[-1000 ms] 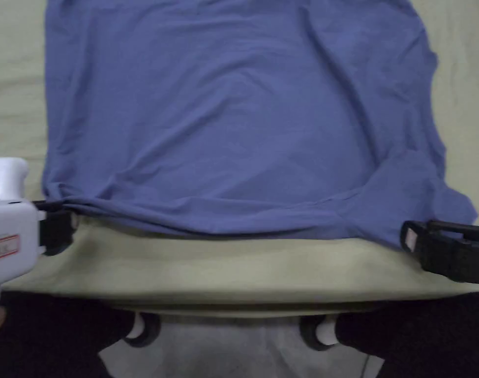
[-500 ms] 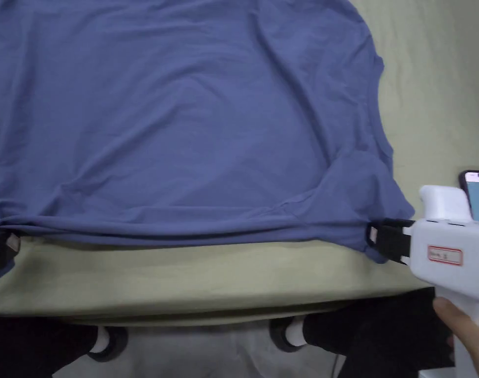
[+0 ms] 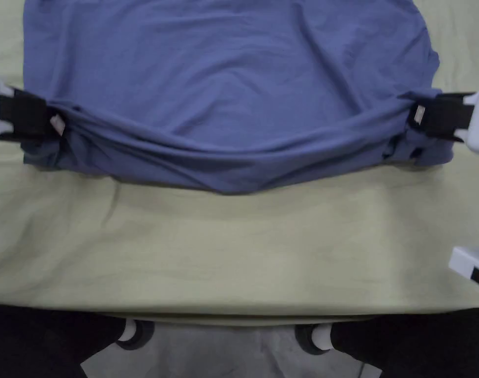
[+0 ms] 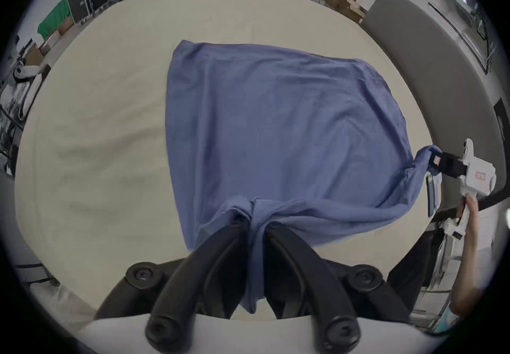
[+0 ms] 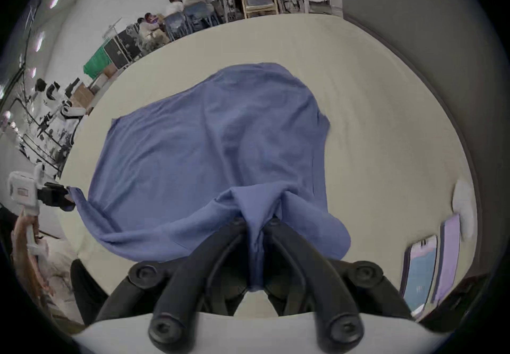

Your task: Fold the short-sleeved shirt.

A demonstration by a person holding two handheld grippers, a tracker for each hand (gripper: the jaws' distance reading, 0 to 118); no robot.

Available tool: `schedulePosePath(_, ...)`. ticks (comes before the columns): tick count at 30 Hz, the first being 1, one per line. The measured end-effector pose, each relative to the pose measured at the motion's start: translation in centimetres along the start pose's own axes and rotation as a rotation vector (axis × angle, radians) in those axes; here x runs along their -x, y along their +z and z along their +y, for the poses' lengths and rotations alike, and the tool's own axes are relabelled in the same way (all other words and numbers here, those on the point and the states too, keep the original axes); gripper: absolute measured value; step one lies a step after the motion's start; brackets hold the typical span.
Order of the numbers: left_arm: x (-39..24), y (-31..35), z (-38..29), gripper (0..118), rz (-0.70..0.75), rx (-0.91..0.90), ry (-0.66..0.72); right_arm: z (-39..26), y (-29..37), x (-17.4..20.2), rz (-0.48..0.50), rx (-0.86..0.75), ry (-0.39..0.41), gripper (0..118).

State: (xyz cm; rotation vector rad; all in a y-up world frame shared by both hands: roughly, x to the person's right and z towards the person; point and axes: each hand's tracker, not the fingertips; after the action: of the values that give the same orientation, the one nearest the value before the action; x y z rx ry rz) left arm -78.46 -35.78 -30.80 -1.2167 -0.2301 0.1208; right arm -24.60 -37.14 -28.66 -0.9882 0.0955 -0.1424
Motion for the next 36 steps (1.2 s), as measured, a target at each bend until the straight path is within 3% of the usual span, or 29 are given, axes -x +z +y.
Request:
schedulePosePath(5,1.6,-5.5,4.3,6,0.138,0.106,-0.051,3.5,-5.9,-0.7,-0.038,0.041,0.003,7)
schedulePosePath(11,2.3,-8.0,3.8,6,0.124,0.130,-0.022,3.6,-9.6,-0.1,-0.071,0.102,0.043,7)
schedulePosePath(12,2.3,-7.9,3.9,10,0.122,0.124,-0.018,3.6,-9.5,-0.1,-0.075,0.095,0.043,18)
schedulePosePath(13,2.6,-7.8,3.8,27,0.119,0.121,0.012,3.7,-9.4,-0.1,-0.080,0.090,0.042,47)
schedulePosePath(14,3.0,-7.4,3.7,51,0.090,0.104,0.079,3.5,-9.2,-0.2,-0.071,0.077,0.043,77)
schedulePosePath(15,3.2,-6.9,3.4,78,0.035,0.065,0.125,3.5,-9.1,-0.2,-0.035,0.076,0.047,99)
schedulePosePath(16,3.1,-6.3,3.1,94,0.011,0.021,0.144,3.4,-8.9,0.0,0.008,0.092,0.045,110)
schedulePosePath(21,-2.4,-0.8,-1.6,94,0.294,-0.230,-0.081,0.8,-4.1,1.8,-0.042,0.045,0.092,110)
schedulePosePath(24,-5.4,2.2,-6.3,94,0.210,-0.343,-0.189,-2.2,-0.2,2.7,-0.028,0.028,0.094,110)
schedulePosePath(25,-5.7,2.8,-7.6,91,0.190,-0.342,-0.174,-3.4,1.2,3.0,-0.014,0.022,0.096,109)
schedulePosePath(26,-6.6,3.3,-9.0,76,0.179,-0.324,-0.173,-4.9,2.7,3.4,-0.001,0.000,0.094,100)
schedulePosePath(27,-7.3,3.4,-10.1,35,0.179,-0.297,-0.166,-6.1,3.8,3.7,0.025,-0.008,0.097,72)
schedulePosePath(28,-7.9,3.3,-11.5,0,0.179,-0.268,-0.124,-7.4,4.6,4.0,0.043,0.003,0.085,5)
schedulePosePath(29,-8.2,3.7,-12.8,0,0.193,-0.278,-0.085,-9.2,5.4,4.4,0.027,-0.039,0.038,2)
schedulePosePath(31,-9.1,4.0,-14.4,0,0.164,-0.211,-0.105,-11.2,6.7,4.9,0.060,-0.032,0.073,2)
schedulePosePath(36,-8.2,4.4,-15.2,0,0.213,-0.267,-0.082,-11.7,6.9,5.4,0.057,-0.001,0.069,2)
